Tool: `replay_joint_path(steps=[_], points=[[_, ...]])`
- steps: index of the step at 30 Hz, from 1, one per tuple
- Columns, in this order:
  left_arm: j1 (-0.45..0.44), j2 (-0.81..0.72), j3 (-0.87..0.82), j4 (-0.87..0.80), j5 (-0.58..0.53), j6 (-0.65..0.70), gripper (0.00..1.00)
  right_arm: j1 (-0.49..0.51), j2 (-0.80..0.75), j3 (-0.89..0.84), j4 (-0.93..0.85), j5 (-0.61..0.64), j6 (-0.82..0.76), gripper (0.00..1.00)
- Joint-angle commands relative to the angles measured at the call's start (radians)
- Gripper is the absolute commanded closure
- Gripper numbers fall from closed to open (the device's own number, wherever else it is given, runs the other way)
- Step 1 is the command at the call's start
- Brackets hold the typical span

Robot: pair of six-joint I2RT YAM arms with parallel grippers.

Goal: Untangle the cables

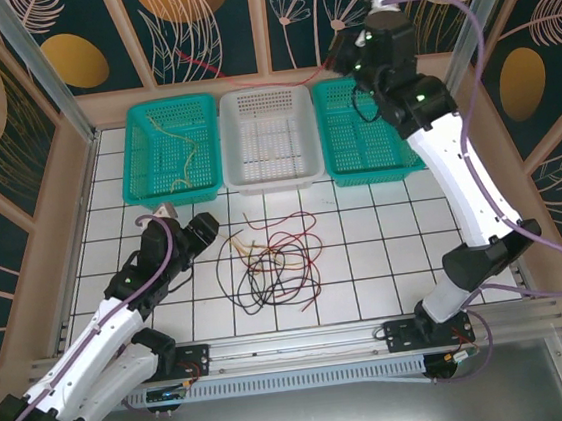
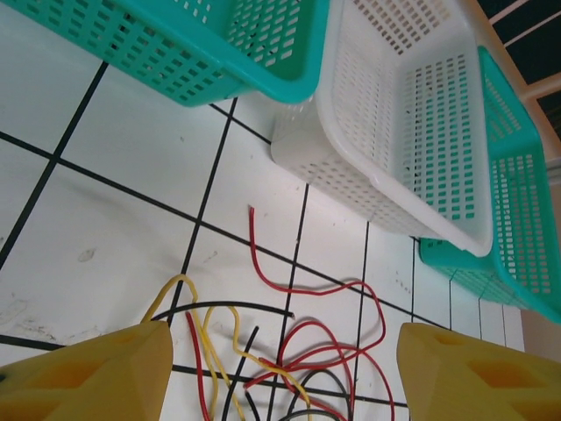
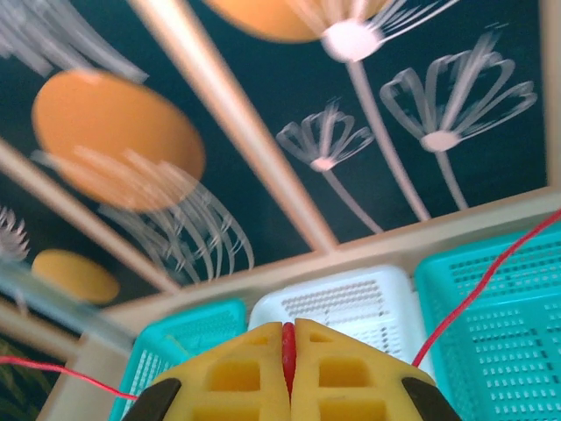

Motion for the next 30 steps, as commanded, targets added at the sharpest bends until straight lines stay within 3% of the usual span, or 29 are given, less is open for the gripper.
replay_joint_path(steps=[1, 8, 18, 20, 25, 30], points=[[0.005, -0.006, -0.030, -0.027, 0.038, 0.024, 0.32, -0.073, -0.014, -0.003, 0.100, 0.020, 0.065, 1.00], [0.005, 0.015, -0.057, 0.004, 0.068, 0.016, 0.32, -0.304, 0.024, -0.177, 0.246, -0.160, 0.157, 1.00], [0.005, 0.010, -0.062, -0.037, 0.082, 0.009, 0.34, -0.340, 0.102, -0.524, 0.469, -0.162, 0.149, 1.00], [0.004, 0.003, -0.070, -0.039, 0.081, 0.005, 0.34, -0.341, 0.105, -0.584, 0.494, -0.180, 0.150, 0.93], [0.004, 0.038, -0.094, -0.015, 0.091, 0.016, 0.33, -0.339, 0.158, -0.564, 0.387, -0.244, 0.064, 0.56], [0.005, 0.070, -0.134, 0.041, 0.125, 0.004, 0.33, -0.339, 0.100, -0.575, 0.296, -0.191, -0.011, 0.43]])
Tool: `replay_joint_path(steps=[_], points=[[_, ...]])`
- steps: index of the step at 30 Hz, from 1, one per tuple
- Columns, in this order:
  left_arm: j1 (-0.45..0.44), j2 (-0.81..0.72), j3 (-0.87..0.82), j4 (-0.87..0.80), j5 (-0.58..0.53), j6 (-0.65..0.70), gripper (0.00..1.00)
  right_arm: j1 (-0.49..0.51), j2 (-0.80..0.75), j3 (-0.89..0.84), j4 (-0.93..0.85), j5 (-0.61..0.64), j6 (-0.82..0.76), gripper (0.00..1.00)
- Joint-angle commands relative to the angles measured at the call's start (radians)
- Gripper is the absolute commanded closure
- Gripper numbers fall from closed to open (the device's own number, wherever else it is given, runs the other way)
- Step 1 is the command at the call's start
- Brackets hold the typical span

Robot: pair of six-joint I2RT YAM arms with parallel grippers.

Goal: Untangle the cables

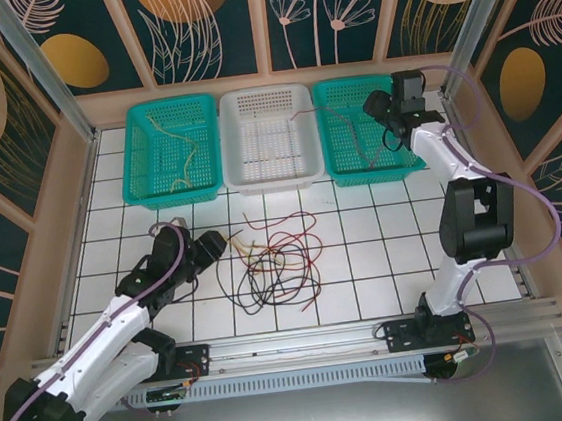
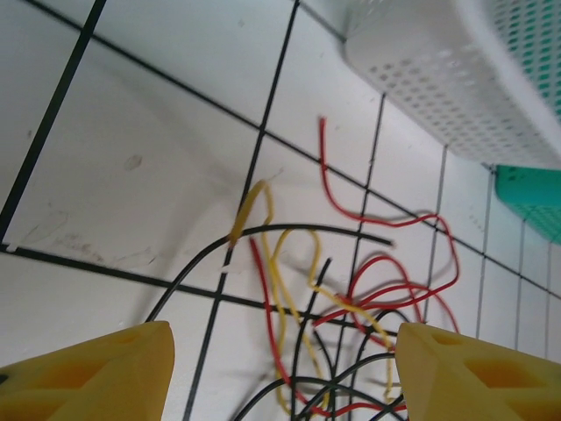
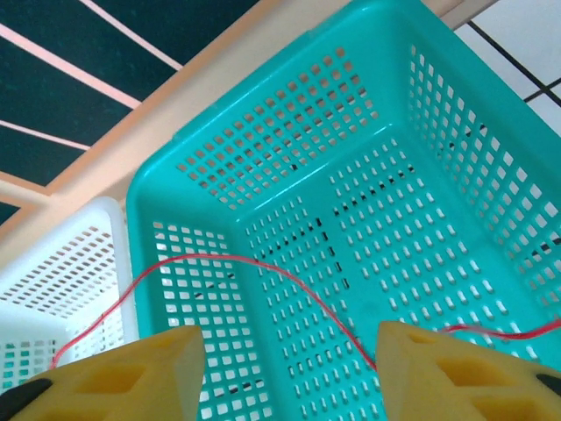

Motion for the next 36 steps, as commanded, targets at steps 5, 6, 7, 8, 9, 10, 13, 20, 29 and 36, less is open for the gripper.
replay_joint_path(steps=[5, 6, 7, 8, 9, 10, 13, 20, 29, 36], points=[[0.005, 0.031, -0.007, 0.031, 0.032, 0.029, 0.32, 0.021, -0.182, -0.017, -0.099, 0.049, -0.083, 0.43], [0.004, 0.033, -0.005, 0.030, 0.033, 0.033, 0.32, 0.040, -0.219, -0.031, -0.109, 0.056, -0.090, 0.43], [0.004, 0.036, -0.003, 0.028, 0.038, 0.038, 0.32, 0.070, -0.258, -0.048, -0.119, 0.065, -0.100, 0.43], [0.004, 0.040, 0.000, 0.024, 0.041, 0.043, 0.32, 0.101, -0.290, -0.061, -0.129, 0.079, -0.109, 0.43], [0.004, 0.046, 0.004, 0.017, 0.044, 0.046, 0.32, 0.153, -0.327, -0.082, -0.143, 0.101, -0.116, 0.43], [0.004, 0.050, 0.003, 0.015, 0.048, 0.050, 0.32, 0.207, -0.358, -0.106, -0.154, 0.119, -0.119, 0.43], [0.003, 0.064, -0.025, 0.050, 0.069, 0.035, 0.32, 0.370, -0.441, -0.201, -0.173, 0.148, -0.103, 0.43], [0.002, 0.149, -0.070, 0.205, 0.138, -0.035, 0.37, 0.713, -0.452, -0.407, -0.148, 0.122, 0.063, 0.43], [0.002, 0.345, -0.026, 0.420, 0.180, -0.106, 0.55, 0.968, -0.172, -0.374, -0.261, 0.069, 0.151, 0.62], [0.002, 0.433, 0.080, 0.428, 0.146, -0.078, 0.60, 0.992, -0.292, -0.501, -0.289, 0.054, 0.184, 0.45]])
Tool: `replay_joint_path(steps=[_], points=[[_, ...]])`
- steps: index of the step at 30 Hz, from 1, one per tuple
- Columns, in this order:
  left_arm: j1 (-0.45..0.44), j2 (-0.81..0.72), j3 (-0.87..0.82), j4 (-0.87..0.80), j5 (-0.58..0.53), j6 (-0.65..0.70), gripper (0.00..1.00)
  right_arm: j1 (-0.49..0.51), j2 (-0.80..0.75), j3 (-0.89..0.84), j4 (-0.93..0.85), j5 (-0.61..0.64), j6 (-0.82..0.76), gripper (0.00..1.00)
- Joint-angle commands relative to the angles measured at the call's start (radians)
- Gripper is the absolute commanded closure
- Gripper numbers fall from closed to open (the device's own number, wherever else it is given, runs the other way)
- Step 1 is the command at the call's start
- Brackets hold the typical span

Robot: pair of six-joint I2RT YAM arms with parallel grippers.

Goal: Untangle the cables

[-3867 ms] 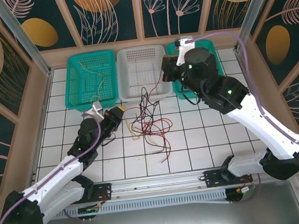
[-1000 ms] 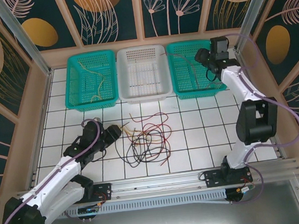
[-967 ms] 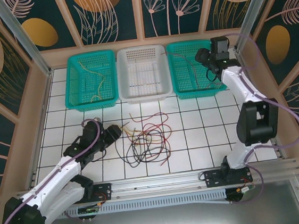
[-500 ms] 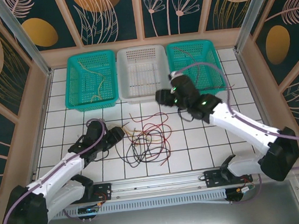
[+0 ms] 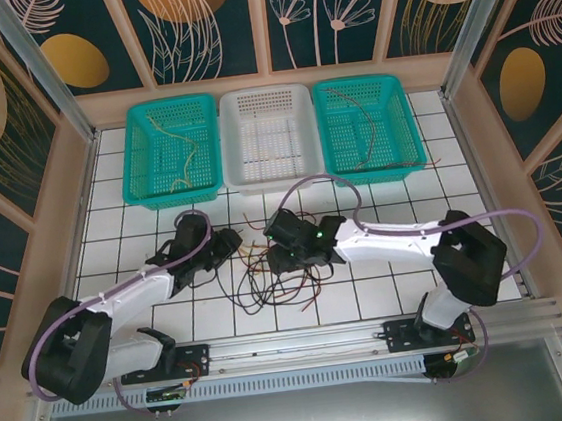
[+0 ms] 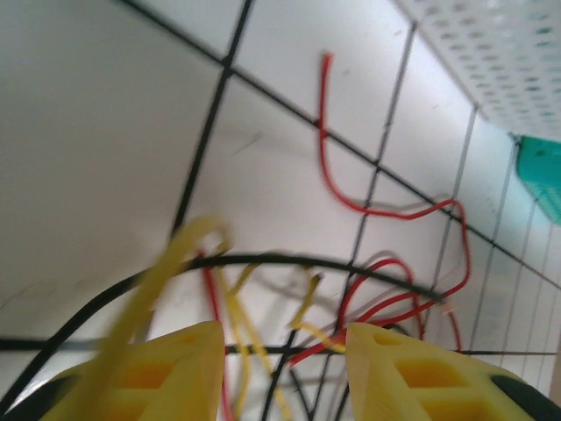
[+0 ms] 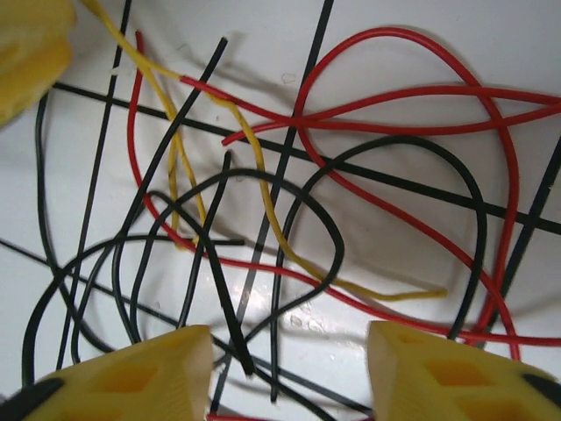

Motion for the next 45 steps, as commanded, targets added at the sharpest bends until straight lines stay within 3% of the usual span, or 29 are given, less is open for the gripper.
replay_joint_path(steps=[1, 5, 13, 15, 18, 22, 29, 34, 40, 45], points=[[0.002, 0.023, 0.067, 0.065, -0.006, 0.006, 0.60, 0.002, -0.090, -0.072, -0.067, 0.002, 0.035, 0.43], [0.002, 0.029, 0.108, 0.067, 0.007, 0.004, 0.62, -0.008, -0.128, -0.154, -0.092, -0.032, 0.024, 0.40], [0.002, -0.113, 0.145, -0.066, -0.024, 0.050, 0.60, -0.011, -0.121, -0.199, -0.063, -0.107, -0.028, 0.48], [0.002, -0.169, 0.142, -0.112, -0.038, 0.076, 0.59, -0.012, -0.103, -0.189, -0.058, -0.097, -0.038, 0.56], [0.002, -0.245, 0.140, -0.174, -0.051, 0.119, 0.59, -0.012, -0.086, -0.164, -0.078, -0.059, -0.051, 0.80], [0.002, -0.334, 0.150, -0.244, -0.077, 0.168, 0.56, -0.010, -0.134, -0.111, -0.115, -0.002, -0.091, 0.99], [0.002, -0.424, 0.241, -0.316, -0.146, 0.294, 0.49, 0.000, -0.365, 0.028, -0.210, 0.157, -0.173, 1.00], [0.002, -0.437, 0.332, -0.312, -0.137, 0.382, 0.39, 0.003, -0.462, 0.194, -0.275, 0.257, -0.204, 1.00], [0.002, -0.426, 0.418, -0.248, -0.036, 0.446, 0.29, 0.011, -0.499, 0.322, -0.217, 0.311, -0.261, 1.00], [0.002, -0.417, 0.397, -0.156, 0.080, 0.402, 0.26, 0.011, -0.546, 0.317, -0.070, 0.310, -0.283, 1.00]])
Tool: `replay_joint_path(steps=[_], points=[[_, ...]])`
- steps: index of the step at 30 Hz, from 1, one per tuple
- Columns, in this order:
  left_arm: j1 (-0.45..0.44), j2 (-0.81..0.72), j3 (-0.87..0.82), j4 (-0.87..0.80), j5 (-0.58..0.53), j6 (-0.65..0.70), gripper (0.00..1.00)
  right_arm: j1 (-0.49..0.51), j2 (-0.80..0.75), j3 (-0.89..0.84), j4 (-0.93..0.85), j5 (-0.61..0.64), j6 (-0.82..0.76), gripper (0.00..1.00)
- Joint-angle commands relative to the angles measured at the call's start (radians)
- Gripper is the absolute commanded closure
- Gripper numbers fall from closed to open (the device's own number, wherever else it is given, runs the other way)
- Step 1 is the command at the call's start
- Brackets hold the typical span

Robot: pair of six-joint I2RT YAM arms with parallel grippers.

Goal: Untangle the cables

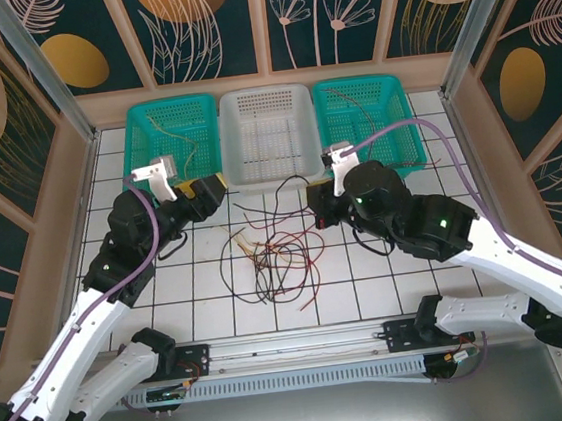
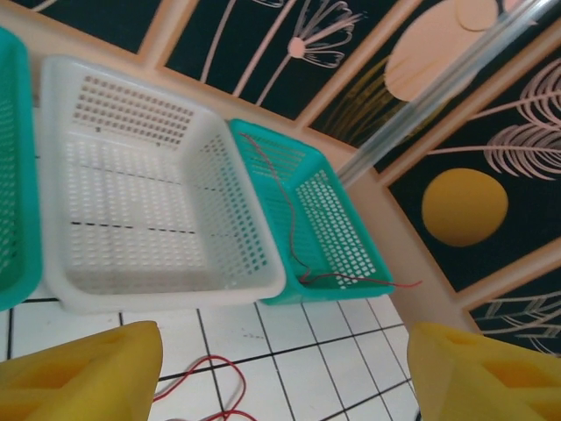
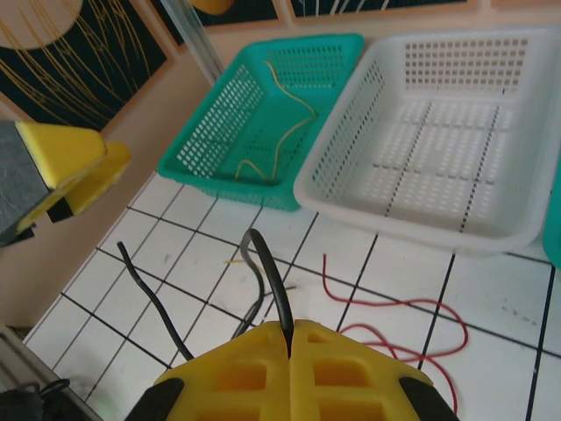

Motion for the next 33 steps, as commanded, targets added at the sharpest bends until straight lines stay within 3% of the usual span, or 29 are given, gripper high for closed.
replay_joint_path(steps=[1, 7, 14, 19, 23, 26, 30, 33], points=[[0.001, 0.006, -0.022, 0.109, 0.133, -0.019, 0.26, 0.009, -0.040, 0.013, 0.127, 0.043, -0.035, 1.00], [-0.002, -0.015, -0.227, 0.339, 0.245, -0.203, 0.26, 0.009, -0.110, -0.014, 0.248, 0.090, -0.035, 1.00], [-0.008, -0.026, -0.428, 0.471, 0.250, -0.324, 0.25, 0.008, -0.150, -0.005, 0.326, 0.131, -0.050, 1.00], [-0.010, 0.007, -0.488, 0.438, 0.179, -0.382, 0.29, 0.008, -0.127, 0.012, 0.339, 0.179, -0.060, 1.00], [-0.010, 0.013, -0.472, 0.265, 0.059, -0.383, 0.33, -0.013, -0.057, 0.067, 0.308, 0.217, -0.071, 1.00], [-0.010, 0.008, -0.469, 0.167, 0.003, -0.351, 0.34, -0.094, 0.031, 0.180, 0.231, 0.191, -0.085, 1.00], [-0.010, 0.000, -0.458, 0.089, 0.011, -0.336, 0.35, -0.309, 0.143, 0.305, 0.161, -0.022, -0.033, 1.00], [-0.010, -0.011, -0.454, 0.068, 0.008, -0.326, 0.35, -0.396, 0.215, 0.345, 0.176, -0.127, -0.032, 1.00]])
